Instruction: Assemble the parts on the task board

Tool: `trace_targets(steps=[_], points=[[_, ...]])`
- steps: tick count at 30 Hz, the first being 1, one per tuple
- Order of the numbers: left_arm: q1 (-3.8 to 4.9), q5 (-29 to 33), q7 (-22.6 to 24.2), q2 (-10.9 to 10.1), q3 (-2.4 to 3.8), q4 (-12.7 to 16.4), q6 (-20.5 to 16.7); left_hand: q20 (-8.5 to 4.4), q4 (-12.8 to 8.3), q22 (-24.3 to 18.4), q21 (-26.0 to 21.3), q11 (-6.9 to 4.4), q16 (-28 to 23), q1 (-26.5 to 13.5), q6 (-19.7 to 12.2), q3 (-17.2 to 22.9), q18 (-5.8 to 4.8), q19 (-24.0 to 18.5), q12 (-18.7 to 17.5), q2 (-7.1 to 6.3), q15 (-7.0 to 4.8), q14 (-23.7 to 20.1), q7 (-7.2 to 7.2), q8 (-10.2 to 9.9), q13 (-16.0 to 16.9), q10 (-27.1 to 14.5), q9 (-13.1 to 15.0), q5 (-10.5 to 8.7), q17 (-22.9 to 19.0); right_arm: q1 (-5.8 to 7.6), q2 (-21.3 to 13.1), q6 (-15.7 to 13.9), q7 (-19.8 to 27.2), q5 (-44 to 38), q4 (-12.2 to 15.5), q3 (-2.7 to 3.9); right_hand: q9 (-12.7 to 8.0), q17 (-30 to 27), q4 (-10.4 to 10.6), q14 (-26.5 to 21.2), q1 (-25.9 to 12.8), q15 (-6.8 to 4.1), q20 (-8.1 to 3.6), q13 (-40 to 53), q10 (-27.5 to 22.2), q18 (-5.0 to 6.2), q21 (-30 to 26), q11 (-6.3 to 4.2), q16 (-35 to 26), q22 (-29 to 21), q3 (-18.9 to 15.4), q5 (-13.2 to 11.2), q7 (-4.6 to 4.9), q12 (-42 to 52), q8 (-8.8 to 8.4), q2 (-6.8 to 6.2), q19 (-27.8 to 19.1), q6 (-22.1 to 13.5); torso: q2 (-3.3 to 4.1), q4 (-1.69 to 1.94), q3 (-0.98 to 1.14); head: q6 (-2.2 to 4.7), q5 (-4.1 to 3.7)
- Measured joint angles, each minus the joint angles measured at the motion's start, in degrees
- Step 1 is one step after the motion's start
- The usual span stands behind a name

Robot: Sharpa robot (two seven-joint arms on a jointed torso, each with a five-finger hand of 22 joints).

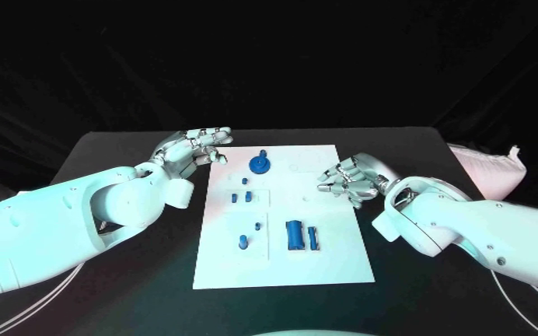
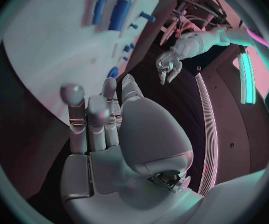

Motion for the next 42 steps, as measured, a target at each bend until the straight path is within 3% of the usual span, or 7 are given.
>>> trace_targets(steps=[3, 10, 13, 20, 29, 35, 42], points=[[-0.19, 0.21, 0.14, 1.27, -0.06, -2.63, -0.43, 0.86, 0.01, -3.05, -5.33, 0.87, -10.13, 0.0, -0.37, 0.0, 0.01, -6.54, 0.0, 0.0, 1.17, -5.49, 0.37, 0.0, -0.36, -0.93, -0.05, 0.0, -5.73, 1.24, 2.48, -0.23, 6.32, 9.99, -5.36, 0.0, -1.44, -16.45, -0.26, -6.46, 3.18, 1.43, 1.32, -10.03, -2.56, 1.65, -15.89, 1.41, -19.96, -12.52, -0.21, 0.0, 1.43, -8.55, -0.03, 0.95, -6.1, -1.74, -0.97, -0.15, -0.37, 1.14, -0.4], [-0.6, 1.55, 1.16, 5.28, -0.07, -10.14, -2.76, 4.74, 0.27, -11.46, -17.31, 2.15, -31.07, 0.0, -0.88, 0.27, 0.0, -18.64, -2.76, 0.0, 5.08, -10.38, 0.89, -0.52, -0.56, -2.56, -0.05, 0.0, -16.67, 2.98, 9.08, 0.72, 17.85, 29.61, -17.48, 0.3, -5.81, -32.88, -0.19, -16.19, 7.79, 5.78, 6.16, -30.91, -5.57, 1.65, -35.88, 4.2, -45.31, -27.83, -0.28, -0.61, 2.75, -16.81, -0.22, 2.28, -14.0, -4.03, -3.0, -0.56, -0.82, 3.83, -0.79], [-0.73, 2.18, 1.8, 6.81, -0.07, -12.64, -3.84, 6.66, 0.27, -14.89, -20.65, 2.42, -37.07, 0.0, -1.12, 0.27, 0.0, -20.48, -4.33, 0.0, 6.08, -9.71, 0.84, -0.97, -0.56, -2.83, -0.04, 0.0, -19.98, 3.17, 11.8, 1.98, 21.07, 34.97, -21.5, 0.44, -8.18, -38.89, -0.21, -15.05, 8.65, 7.04, 7.61, -38.9, -5.78, 1.64, -41.29, 4.99, -51.59, -33.26, -0.58, -0.83, 2.8, -16.72, -0.22, 2.8, -12.59, -4.05, -3.66, -0.59, -0.85, 4.55, -0.92], [-0.8, 3.4, 3.32, 9.49, -0.01, -16.47, -5.97, 7.58, 0.4, -17.68, -21.87, 2.64, -41.92, 0.0, -1.17, 0.09, 0.67, -19.68, -5.56, 0.0, 6.4, -7.99, 0.78, -0.96, -0.55, -2.61, -0.04, 0.0, -22.51, 3.36, 15.91, 5.3, 25.26, 41.12, -27.86, 0.62, -11.89, -46.49, -0.99, -10.6, 8.03, 7.19, 7.3, -48.69, -4.33, 1.65, -46.55, 4.99, -57.19, -40.05, -1.36, -1.23, 3.32, -16.72, -0.22, 3.49, -7.53, -3.53, -4.83, -0.48, -0.79, 5.92, -0.9], [-1.59, 3.05, 3.2, 8.92, 0.27, -14.33, -7.31, 3.44, 2.54, -23.8, -24.47, 0.31, -46.51, -21.8, -18.95, -7.28, -1.24, -33.3, -9.35, 4.36, 3.93, -23.89, -2.2, -3.99, -3.2, -20.62, -2.89, -3.5, -25.81, 3.16, 15.24, 3.66, 25.35, 41.69, -24.73, 0.21, -14.69, -50.07, -3.69, -30.53, -17.98, 3.74, 4.25, -52.84, -23.22, -0.23, -50.79, 2.05, -60.73, -45.07, 1.35, -3.69, 0.41, -19.57, -2.83, 0.71, -26.08, -19.74, -5.25, -0.56, -0.34, 7.05, 0.29], [-2.96, 1.34, 3.81, 8.18, 1.24, -9.15, -12.18, 1.18, 3.05, -26.99, -27.39, -2.36, -48.83, -33.74, -28.51, -11.06, -2.21, -40.97, -9.98, 5.58, 0.82, -32.85, -3.95, -4.47, -3.78, -30.6, -3.51, -5.27, -28.28, 2.77, 14.35, -1.33, 27.37, 43.99, -17.73, -0.54, -17.65, -51.86, -6.16, -41.62, -32.36, 2.95, 2.58, -53.78, -33.77, -1.51, -51.78, -0.4, -61.37, -47.67, 3.82, -6.74, -1.26, -20.05, -3.4, -0.09, -36.47, -28.85, -6.02, -0.71, 0.42, 8.53, 1.75], [-5.1, -2.12, 5.3, 7.29, 2.19, -2.45, -21.18, -0.65, 3.24, -29.61, -29.29, -4.72, -50.71, -43.46, -36.3, -14.16, -3.15, -47.26, -10.29, 6.05, -0.48, -40.13, -6.95, -4.66, -3.96, -38.72, -3.68, -5.72, -29.21, 2.3, 13.55, -8.91, 31.12, 47.88, -10.91, -1.27, -18.84, -54.71, -8.65, -50.64, -44.02, 2.68, -0.57, -54.06, -42.38, -2.39, -52.02, -1.39, -61.52, -49.77, 6.31, -8.23, -4.56, -20.28, -3.49, -0.37, -44.93, -36.21, -6.26, -0.76, 0.65, 8.79, 1.98]])
